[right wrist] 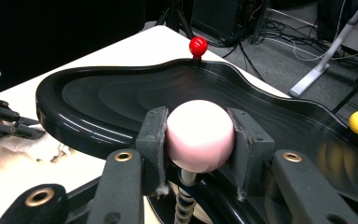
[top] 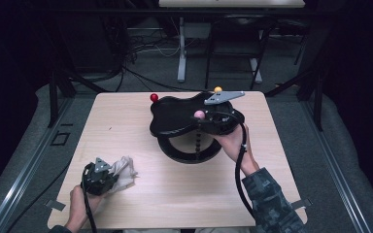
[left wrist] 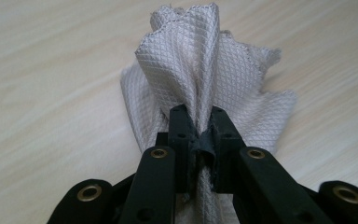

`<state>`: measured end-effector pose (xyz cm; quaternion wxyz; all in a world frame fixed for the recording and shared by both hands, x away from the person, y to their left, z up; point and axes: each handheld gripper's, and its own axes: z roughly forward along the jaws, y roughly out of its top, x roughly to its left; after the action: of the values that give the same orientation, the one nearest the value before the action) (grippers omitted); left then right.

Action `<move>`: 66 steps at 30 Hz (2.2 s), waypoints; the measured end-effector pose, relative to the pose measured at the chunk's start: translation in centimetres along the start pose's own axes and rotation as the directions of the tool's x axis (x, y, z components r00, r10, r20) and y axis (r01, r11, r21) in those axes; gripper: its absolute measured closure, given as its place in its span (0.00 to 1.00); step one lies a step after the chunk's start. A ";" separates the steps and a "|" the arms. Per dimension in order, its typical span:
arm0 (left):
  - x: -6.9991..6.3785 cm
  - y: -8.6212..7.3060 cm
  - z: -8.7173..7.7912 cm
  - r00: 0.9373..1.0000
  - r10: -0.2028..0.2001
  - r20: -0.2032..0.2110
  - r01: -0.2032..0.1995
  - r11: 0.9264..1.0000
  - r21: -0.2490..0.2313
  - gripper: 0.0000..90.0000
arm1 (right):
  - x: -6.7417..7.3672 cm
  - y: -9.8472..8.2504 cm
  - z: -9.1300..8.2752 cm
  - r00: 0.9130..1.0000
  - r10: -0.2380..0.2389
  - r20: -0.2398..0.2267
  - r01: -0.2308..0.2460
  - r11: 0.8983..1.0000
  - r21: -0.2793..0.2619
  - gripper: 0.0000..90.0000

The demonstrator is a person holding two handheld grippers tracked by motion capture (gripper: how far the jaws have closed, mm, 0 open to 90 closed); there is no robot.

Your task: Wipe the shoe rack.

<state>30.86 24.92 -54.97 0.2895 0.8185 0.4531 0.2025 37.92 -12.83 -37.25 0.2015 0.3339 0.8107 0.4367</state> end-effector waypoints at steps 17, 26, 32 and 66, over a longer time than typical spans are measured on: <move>-7.2 6.8 1.9 0.989 0.101 0.106 -0.080 0.979 -0.187 0.91 | 0.4 0.1 0.0 0.999 -0.005 0.047 0.004 1.000 0.007 0.67; -9.6 9.0 3.0 0.986 0.119 0.115 -0.089 0.967 -0.239 0.91 | 0.5 0.1 0.0 0.999 0.001 0.032 -0.001 1.000 0.014 0.67; -11.4 10.8 3.0 0.987 0.115 0.115 -0.076 0.952 -0.297 0.91 | 0.5 0.2 0.0 0.999 -0.005 0.041 0.004 1.000 0.023 0.67; -18.4 15.1 1.0 0.990 0.096 0.107 -0.028 0.860 -0.510 0.90 | 0.6 0.1 0.1 0.999 0.001 0.045 -0.002 1.000 0.016 0.67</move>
<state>31.53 2.46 -47.12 0.5162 0.7390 0.3380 0.2706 37.61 -12.33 -37.22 0.2168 0.3459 0.8091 0.4228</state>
